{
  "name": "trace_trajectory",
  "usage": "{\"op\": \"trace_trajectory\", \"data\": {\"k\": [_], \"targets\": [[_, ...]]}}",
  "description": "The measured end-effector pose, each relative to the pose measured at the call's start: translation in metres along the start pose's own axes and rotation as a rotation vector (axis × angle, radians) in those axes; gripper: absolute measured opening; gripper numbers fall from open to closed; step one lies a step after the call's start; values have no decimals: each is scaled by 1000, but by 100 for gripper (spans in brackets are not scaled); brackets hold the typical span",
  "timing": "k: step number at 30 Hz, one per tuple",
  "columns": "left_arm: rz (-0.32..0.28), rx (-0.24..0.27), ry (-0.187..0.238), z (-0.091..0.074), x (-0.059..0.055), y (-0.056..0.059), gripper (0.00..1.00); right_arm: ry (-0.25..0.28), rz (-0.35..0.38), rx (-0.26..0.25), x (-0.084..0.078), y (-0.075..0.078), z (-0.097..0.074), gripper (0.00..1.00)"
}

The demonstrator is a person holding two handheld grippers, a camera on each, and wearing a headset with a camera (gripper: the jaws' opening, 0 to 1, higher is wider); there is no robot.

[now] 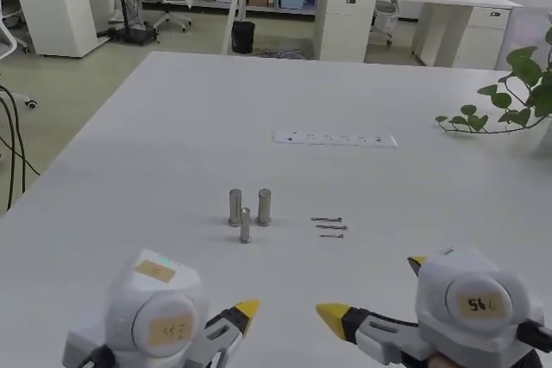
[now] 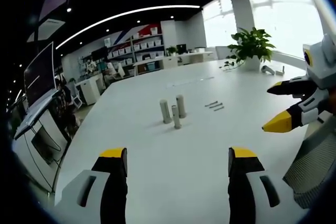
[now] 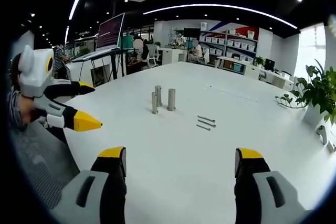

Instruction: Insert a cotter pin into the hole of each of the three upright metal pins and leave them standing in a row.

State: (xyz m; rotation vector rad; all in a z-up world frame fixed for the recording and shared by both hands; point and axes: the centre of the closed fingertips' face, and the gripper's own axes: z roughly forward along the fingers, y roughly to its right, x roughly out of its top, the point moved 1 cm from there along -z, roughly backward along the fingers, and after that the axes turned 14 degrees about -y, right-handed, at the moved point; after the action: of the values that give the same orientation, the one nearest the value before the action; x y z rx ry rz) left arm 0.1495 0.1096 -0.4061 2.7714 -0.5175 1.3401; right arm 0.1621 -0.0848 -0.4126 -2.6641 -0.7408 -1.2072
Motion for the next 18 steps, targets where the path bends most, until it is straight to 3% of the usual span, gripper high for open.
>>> {"op": "trace_trajectory", "data": {"k": [6, 9, 12, 18], "targets": [[6, 7, 7, -1, 0, -3, 75, 31, 8, 18, 7, -3, -5, 80], [-3, 3, 8, 0, 1, -6, 73, 84, 30, 43, 17, -4, -10, 79], [-3, 17, 37, -2, 6, -9, 69, 82, 35, 61, 18, -7, -11, 78], [-3, 13, 32, 0, 6, -10, 69, 88, 38, 75, 26, -1, -21, 73]]}}
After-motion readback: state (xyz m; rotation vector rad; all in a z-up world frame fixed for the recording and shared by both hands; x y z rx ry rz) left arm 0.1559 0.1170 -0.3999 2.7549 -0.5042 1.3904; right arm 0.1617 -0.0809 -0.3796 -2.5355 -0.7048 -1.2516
